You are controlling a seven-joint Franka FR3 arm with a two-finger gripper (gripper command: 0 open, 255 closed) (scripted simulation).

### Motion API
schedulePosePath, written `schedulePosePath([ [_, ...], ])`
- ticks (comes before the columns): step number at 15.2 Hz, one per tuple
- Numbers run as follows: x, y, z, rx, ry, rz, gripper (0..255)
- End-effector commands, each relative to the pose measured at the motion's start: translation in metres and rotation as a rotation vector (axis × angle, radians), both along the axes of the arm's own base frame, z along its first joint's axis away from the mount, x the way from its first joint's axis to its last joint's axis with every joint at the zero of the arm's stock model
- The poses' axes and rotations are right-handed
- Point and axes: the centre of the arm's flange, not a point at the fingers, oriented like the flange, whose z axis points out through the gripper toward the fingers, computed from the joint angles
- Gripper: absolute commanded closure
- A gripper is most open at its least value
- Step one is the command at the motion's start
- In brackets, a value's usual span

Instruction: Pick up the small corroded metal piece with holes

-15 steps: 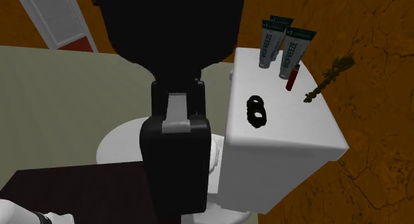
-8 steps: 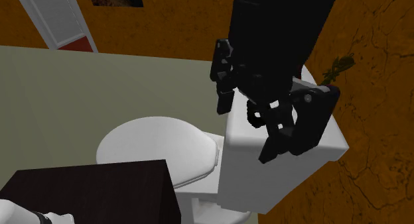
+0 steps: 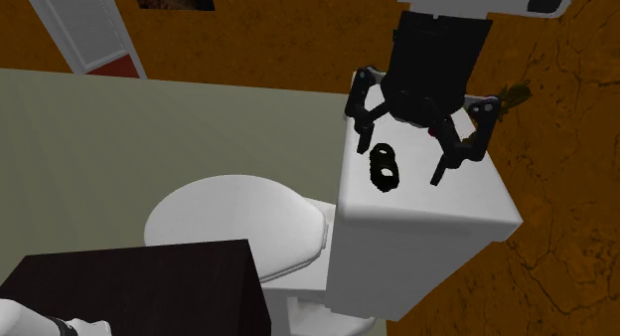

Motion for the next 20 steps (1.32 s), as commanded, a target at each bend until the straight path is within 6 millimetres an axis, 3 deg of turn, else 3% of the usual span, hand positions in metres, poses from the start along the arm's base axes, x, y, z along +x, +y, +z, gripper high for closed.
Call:
schedulePosePath([
  [1, 0.009, 0.026, -0.008, -0.003, 0.011, 0.110, 0],
  [6, 0.021, 0.092, -0.030, -0.014, 0.036, 0.374, 0],
  [14, 0.022, 0.093, -0.070, -0.014, 0.036, 0.378, 0],
  [16, 0.021, 0.093, -0.070, -0.014, 0.036, 0.378, 0],
  [17, 0.023, 0.093, -0.071, -0.014, 0.036, 0.378, 255],
  [20, 0.023, 0.092, -0.070, -0.014, 0.036, 0.378, 255],
])
